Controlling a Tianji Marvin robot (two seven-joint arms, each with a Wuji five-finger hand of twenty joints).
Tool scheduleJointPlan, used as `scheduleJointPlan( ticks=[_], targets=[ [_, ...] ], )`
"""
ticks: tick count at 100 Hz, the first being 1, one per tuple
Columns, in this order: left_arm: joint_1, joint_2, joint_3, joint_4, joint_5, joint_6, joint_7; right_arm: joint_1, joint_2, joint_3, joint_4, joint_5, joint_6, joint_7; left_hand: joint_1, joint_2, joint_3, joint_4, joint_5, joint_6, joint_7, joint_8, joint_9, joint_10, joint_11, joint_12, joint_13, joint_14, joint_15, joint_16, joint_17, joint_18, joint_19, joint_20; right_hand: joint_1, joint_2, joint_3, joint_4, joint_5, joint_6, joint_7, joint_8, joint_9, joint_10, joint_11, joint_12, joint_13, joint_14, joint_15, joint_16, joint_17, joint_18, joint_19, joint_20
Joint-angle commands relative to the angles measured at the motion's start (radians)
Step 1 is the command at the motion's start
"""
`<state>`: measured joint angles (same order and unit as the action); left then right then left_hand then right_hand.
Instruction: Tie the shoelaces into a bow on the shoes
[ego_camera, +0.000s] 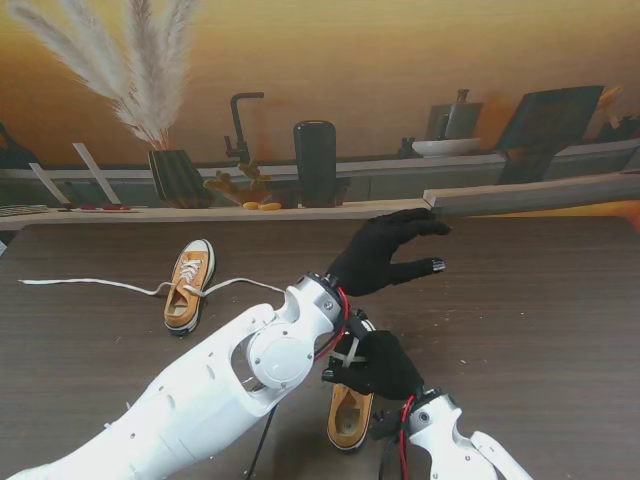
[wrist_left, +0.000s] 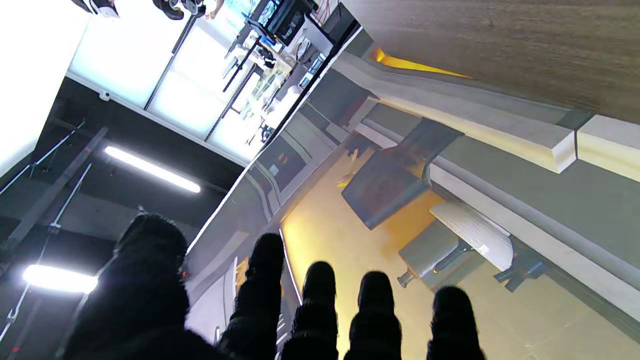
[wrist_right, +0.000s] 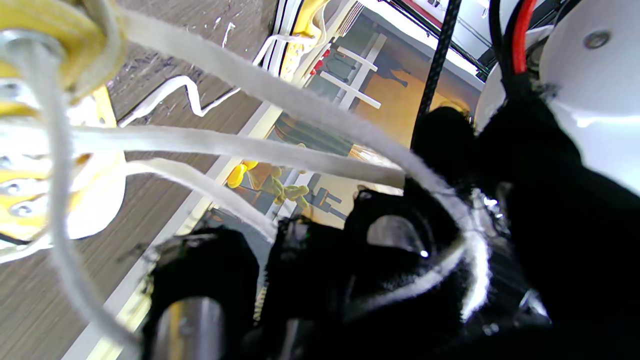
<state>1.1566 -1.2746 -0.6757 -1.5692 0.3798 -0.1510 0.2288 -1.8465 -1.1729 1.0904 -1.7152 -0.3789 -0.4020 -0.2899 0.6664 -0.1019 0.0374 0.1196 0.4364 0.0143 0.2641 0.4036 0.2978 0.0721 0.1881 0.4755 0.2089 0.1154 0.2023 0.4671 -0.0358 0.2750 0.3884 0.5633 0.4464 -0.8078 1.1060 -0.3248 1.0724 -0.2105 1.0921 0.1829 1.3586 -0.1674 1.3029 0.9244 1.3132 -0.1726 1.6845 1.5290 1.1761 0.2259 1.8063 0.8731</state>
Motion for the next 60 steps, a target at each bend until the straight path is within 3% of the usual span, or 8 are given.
scheduleJointPlan(
  ticks=[1, 12, 18, 41, 60],
  targets=[
    [0.009, 0.005, -0.015, -0.011, 0.008, -0.001, 0.031, -0.007, 0.000, 0.004, -0.007, 0.009, -0.003, 0.011, -0.020, 0.035, -0.019, -0.003, -0.049, -0.055, -0.044, -0.035, -0.055, -0.010, -0.051, -0.052, -0.046, -0.029, -0.069, -0.049, -0.018, -0.058, -0.112, -0.022, 0.019, 0.005, 0.025, -0.016, 0.035, -0.019, 0.009, 0.014, 0.089, 0.098, 0.066, 0.020, 0.008, -0.230, 0.050, 0.016, 0.021, -0.008, 0.288, -0.009],
    [0.061, 0.008, -0.064, -0.040, 0.035, -0.010, 0.094, -0.011, -0.002, 0.007, -0.010, 0.019, -0.003, 0.009, -0.004, 0.028, -0.008, 0.005, -0.021, -0.051, -0.027, -0.030, 0.001, -0.010, -0.039, -0.054, 0.020, -0.014, -0.064, -0.037, 0.046, -0.036, -0.151, 0.022, 0.015, 0.022, 0.022, -0.014, 0.026, -0.009, 0.001, 0.012, 0.089, 0.098, 0.061, 0.019, 0.008, -0.216, 0.046, 0.014, 0.020, -0.005, 0.288, -0.017],
    [0.109, 0.016, -0.108, -0.076, 0.047, -0.018, 0.117, -0.014, -0.003, 0.008, -0.013, 0.028, 0.000, 0.008, 0.010, 0.021, 0.005, 0.015, 0.024, -0.048, 0.014, -0.012, 0.080, -0.002, -0.011, -0.040, 0.085, 0.001, -0.047, -0.015, 0.099, -0.012, -0.137, 0.074, 0.020, 0.025, 0.023, -0.010, 0.022, 0.013, -0.002, 0.011, 0.089, 0.098, 0.058, 0.018, 0.008, -0.211, 0.045, 0.013, 0.019, -0.002, 0.288, -0.022],
    [0.355, 0.077, -0.341, -0.198, 0.131, -0.123, 0.121, -0.021, -0.005, 0.012, -0.025, 0.033, 0.001, -0.001, 0.018, -0.001, 0.034, 0.020, 0.145, -0.065, 0.117, 0.027, 0.277, -0.002, 0.070, -0.001, 0.256, 0.036, 0.046, 0.038, 0.240, 0.043, -0.058, 0.166, 0.023, 0.034, 0.016, -0.007, 0.012, 0.023, -0.009, 0.006, 0.089, 0.101, 0.047, 0.013, 0.007, -0.193, 0.039, 0.010, 0.017, 0.004, 0.288, -0.035],
    [0.508, 0.090, -0.473, -0.214, 0.141, -0.189, 0.137, -0.025, -0.011, 0.008, -0.042, 0.051, 0.020, -0.013, 0.038, -0.036, 0.094, 0.032, 0.197, -0.068, 0.174, 0.052, 0.359, -0.005, 0.123, 0.037, 0.320, 0.043, 0.133, 0.074, 0.230, 0.047, 0.142, 0.205, 0.020, 0.066, 0.009, 0.002, -0.005, 0.042, -0.017, 0.003, 0.090, 0.116, 0.016, -0.004, 0.005, -0.154, 0.027, 0.005, 0.014, 0.025, 0.281, -0.048]
  ],
)
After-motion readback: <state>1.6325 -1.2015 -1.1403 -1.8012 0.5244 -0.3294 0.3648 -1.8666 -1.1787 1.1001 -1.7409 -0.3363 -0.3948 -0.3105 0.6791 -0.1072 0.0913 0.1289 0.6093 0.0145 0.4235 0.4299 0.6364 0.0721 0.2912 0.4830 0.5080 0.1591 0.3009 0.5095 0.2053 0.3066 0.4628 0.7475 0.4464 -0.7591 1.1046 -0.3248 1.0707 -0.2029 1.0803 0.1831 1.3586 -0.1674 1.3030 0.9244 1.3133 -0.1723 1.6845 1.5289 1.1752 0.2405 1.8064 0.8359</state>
